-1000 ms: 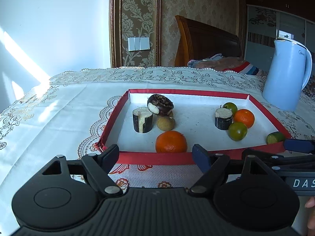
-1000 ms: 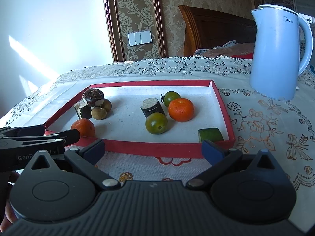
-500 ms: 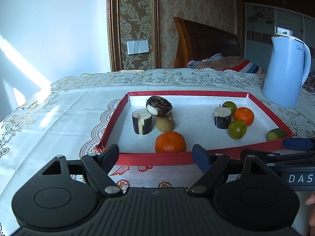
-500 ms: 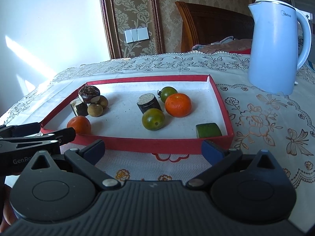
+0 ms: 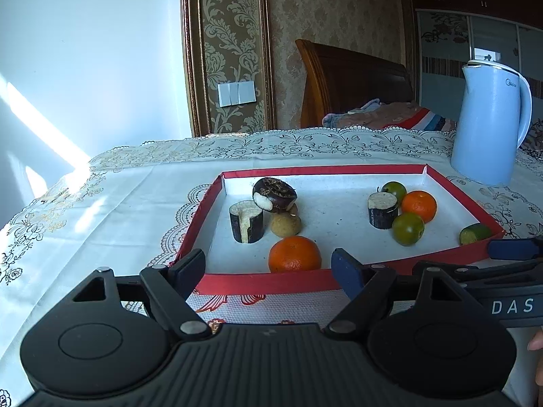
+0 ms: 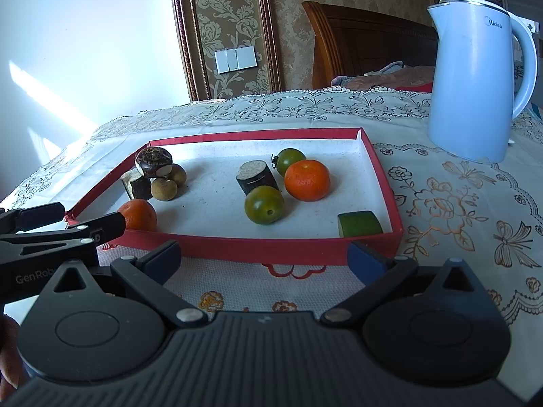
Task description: Organize fruits
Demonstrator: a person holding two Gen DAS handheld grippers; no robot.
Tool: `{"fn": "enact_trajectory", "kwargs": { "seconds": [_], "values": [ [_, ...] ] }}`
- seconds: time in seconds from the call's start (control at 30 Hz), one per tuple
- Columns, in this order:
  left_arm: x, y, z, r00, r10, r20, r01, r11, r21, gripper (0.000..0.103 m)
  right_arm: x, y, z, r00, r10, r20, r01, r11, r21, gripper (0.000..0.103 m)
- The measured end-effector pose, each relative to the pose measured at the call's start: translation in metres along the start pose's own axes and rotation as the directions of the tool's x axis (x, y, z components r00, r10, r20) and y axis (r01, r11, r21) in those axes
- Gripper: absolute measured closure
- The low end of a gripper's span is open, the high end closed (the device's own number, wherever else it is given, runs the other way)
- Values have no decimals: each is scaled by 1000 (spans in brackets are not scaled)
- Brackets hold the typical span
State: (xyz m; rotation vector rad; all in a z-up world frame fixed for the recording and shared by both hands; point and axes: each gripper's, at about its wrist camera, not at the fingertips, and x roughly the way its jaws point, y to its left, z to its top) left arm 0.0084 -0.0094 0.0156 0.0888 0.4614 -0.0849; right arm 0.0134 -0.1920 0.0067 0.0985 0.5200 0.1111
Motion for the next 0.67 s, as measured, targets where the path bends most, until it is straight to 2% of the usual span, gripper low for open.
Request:
{"fn": "enact_trajectory", "kwargs": {
  "seconds": [0.2,0.33,0.67],
  "values": [
    [-1,1,1,1000,-4,2,4,1000,2,22,0,0,0,1000,-1,-2,1,1000,1,0],
    [-4,-1,0,999,25,36,-26,999,27,22,1,0,0,1000,-2,-4,2,1000,0,0],
    [-10,9,-3,999,-17,33,17,1000,-9,22,0,-2,0,1000,-1,-1,1,1000,4,0]
  ]
}}
